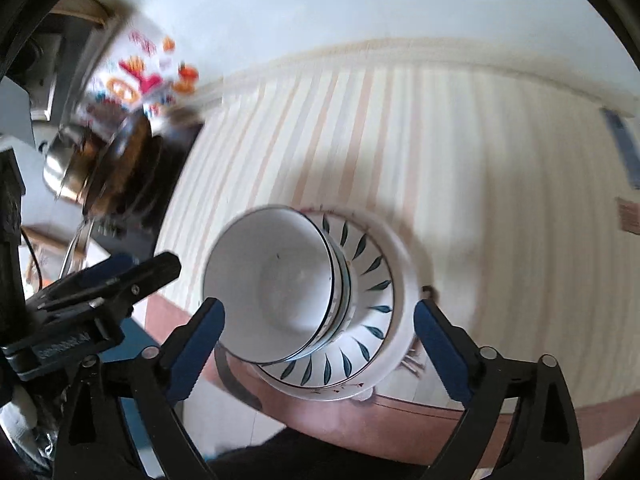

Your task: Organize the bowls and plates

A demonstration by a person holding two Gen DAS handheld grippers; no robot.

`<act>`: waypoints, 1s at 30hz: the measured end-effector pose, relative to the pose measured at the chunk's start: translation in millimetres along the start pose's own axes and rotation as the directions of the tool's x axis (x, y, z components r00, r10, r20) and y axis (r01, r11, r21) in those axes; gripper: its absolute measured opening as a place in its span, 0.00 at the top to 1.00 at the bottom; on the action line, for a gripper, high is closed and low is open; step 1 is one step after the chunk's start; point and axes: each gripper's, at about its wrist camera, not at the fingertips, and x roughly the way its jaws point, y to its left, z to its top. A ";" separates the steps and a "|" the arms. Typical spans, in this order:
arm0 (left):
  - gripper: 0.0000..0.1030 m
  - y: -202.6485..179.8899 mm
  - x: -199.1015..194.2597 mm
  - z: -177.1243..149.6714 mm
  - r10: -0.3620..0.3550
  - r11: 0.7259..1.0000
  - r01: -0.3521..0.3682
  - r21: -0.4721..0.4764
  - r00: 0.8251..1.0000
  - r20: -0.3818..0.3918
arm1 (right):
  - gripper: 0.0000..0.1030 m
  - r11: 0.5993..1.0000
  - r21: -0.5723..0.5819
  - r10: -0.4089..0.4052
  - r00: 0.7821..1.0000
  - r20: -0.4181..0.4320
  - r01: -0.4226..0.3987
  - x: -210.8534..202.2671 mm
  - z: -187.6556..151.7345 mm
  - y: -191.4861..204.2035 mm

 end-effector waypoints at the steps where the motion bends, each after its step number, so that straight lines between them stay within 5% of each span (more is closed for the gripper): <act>1: 0.10 0.0 -5.9 -2.6 -0.002 1.000 0.002 0.016 1.000 0.012 | 0.04 1.000 0.008 -0.021 1.000 0.023 0.020 -9.3 -4.2 3.9; 8: 0.10 0.4 -76.3 -36.7 -0.015 0.994 -0.004 0.114 0.987 0.161 | 0.03 0.994 0.067 -0.093 0.979 0.183 0.082 -86.3 -50.5 39.7; 17: 0.00 12.5 -160.2 -90.3 -0.037 0.992 0.000 0.125 0.955 0.293 | 0.02 0.986 0.053 -0.168 0.922 0.349 0.159 -187.3 -128.8 95.5; 30: 0.00 17.8 -231.6 -166.4 -0.003 0.997 -0.025 0.066 0.922 0.387 | 0.02 0.984 0.026 -0.169 0.880 0.444 0.176 -264.0 -214.0 114.5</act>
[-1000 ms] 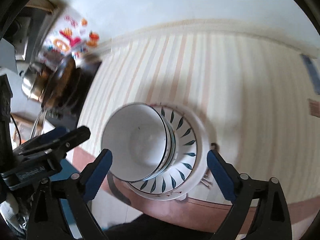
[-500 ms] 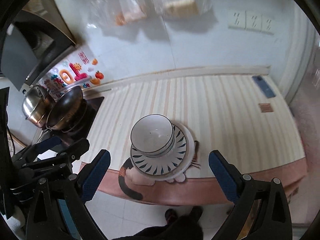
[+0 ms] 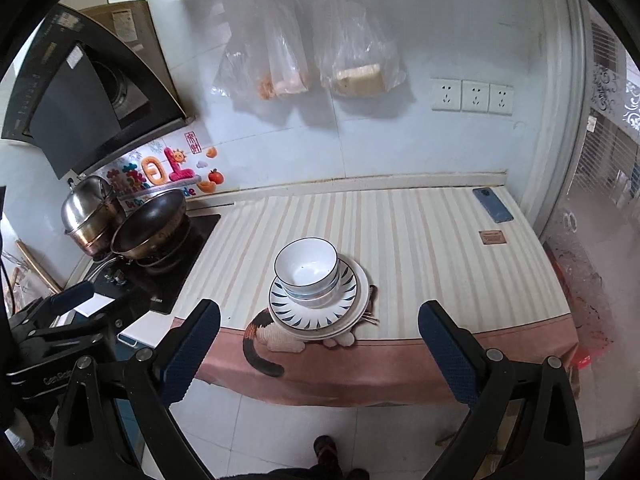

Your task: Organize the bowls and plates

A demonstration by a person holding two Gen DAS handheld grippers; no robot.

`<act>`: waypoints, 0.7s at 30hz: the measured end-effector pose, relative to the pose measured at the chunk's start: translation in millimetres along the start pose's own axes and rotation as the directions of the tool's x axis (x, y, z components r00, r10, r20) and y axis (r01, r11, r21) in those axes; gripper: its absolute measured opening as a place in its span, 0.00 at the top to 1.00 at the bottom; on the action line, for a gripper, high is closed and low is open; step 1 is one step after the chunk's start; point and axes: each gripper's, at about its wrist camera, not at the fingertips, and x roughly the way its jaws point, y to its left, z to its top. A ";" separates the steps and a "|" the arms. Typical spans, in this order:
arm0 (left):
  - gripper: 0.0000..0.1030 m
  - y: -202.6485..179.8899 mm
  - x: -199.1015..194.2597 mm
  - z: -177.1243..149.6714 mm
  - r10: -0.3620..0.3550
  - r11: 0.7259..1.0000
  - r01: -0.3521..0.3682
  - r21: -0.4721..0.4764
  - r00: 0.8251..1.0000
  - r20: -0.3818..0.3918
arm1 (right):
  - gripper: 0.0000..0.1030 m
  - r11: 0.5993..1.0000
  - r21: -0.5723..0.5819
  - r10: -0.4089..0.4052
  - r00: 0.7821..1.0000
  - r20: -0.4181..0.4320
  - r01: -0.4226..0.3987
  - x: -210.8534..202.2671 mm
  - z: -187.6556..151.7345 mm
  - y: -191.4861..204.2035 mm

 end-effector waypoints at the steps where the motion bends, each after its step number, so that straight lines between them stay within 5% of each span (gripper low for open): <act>1: 0.00 -0.5 -4.8 -1.9 0.007 1.000 -0.007 -0.006 1.000 0.009 | 0.02 1.000 -0.001 0.001 1.000 0.006 -0.001 -5.2 -2.2 -0.6; 21: 0.00 7.2 -64.2 -29.7 0.028 1.000 -0.027 -0.017 0.997 0.068 | 0.01 0.999 -0.029 -0.023 0.998 0.067 0.025 -74.9 -35.8 2.2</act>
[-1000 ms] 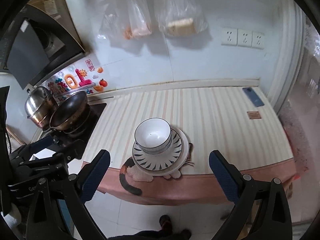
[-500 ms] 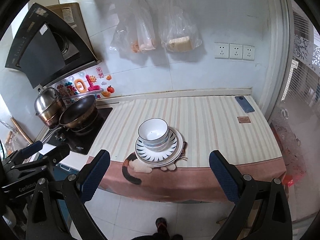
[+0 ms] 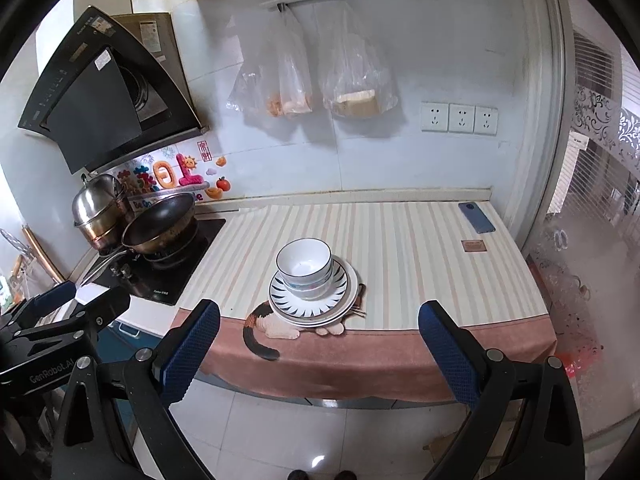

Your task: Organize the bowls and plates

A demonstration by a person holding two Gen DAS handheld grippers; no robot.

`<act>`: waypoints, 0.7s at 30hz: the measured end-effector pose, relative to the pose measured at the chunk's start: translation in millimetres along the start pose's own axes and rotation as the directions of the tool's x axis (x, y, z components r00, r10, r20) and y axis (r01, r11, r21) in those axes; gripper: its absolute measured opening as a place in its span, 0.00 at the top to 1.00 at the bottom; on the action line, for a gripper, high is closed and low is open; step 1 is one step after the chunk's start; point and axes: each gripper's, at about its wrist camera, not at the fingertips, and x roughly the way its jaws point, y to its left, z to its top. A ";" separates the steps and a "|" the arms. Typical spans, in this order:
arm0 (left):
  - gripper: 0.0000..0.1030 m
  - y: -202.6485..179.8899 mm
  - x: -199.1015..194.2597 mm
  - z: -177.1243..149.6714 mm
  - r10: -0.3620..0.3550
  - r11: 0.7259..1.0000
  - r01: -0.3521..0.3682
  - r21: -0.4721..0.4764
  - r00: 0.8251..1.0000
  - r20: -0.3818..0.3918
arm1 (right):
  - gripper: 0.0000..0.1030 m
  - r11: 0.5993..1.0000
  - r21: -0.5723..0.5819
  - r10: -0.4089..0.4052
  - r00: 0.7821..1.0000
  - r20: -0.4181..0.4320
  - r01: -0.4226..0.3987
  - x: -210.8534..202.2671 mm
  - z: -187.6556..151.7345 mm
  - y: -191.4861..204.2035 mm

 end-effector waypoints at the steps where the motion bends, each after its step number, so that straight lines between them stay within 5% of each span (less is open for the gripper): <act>1: 0.00 1.1 -1.5 -0.4 0.000 1.000 0.000 0.002 1.000 0.001 | 0.01 1.000 0.000 -0.006 1.000 0.004 0.006 -1.8 -1.4 1.7; 21: 0.00 17.0 -21.6 -9.9 -0.006 1.000 0.006 0.028 1.000 0.014 | 0.01 1.000 0.020 -0.015 1.000 0.006 0.015 -13.9 -14.7 19.2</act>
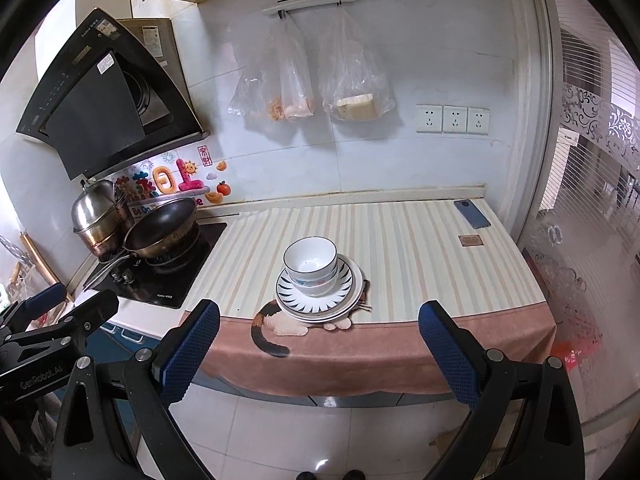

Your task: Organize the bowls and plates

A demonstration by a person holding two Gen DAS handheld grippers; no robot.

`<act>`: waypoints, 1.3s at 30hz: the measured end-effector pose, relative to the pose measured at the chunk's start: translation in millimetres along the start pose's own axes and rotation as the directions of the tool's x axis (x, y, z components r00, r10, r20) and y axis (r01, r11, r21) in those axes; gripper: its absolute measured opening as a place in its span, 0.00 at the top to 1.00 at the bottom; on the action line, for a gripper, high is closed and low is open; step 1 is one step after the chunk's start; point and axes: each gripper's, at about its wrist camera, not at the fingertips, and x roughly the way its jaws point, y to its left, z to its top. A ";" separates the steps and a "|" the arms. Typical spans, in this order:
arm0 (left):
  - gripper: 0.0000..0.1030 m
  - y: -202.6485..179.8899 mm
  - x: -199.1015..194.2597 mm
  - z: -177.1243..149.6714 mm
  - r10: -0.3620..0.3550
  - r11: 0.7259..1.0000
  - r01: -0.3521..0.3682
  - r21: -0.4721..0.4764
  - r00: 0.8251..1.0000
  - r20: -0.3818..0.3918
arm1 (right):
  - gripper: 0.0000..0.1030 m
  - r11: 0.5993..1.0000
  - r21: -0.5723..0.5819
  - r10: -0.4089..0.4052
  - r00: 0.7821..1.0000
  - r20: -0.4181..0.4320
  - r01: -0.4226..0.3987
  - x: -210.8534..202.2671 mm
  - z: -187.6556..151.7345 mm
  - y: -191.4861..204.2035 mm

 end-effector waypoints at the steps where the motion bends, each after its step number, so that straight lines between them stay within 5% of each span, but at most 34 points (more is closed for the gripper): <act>1: 0.00 0.9 -0.4 -0.3 -0.001 1.000 0.001 0.003 1.000 0.000 | 0.01 1.000 0.003 -0.003 1.000 0.000 0.003 -1.1 -1.9 0.9; 39: 0.00 8.0 8.3 -2.8 0.001 1.000 0.000 0.015 1.000 -0.015 | 0.01 0.998 0.021 -0.052 0.998 -0.020 0.052 0.1 -11.3 3.3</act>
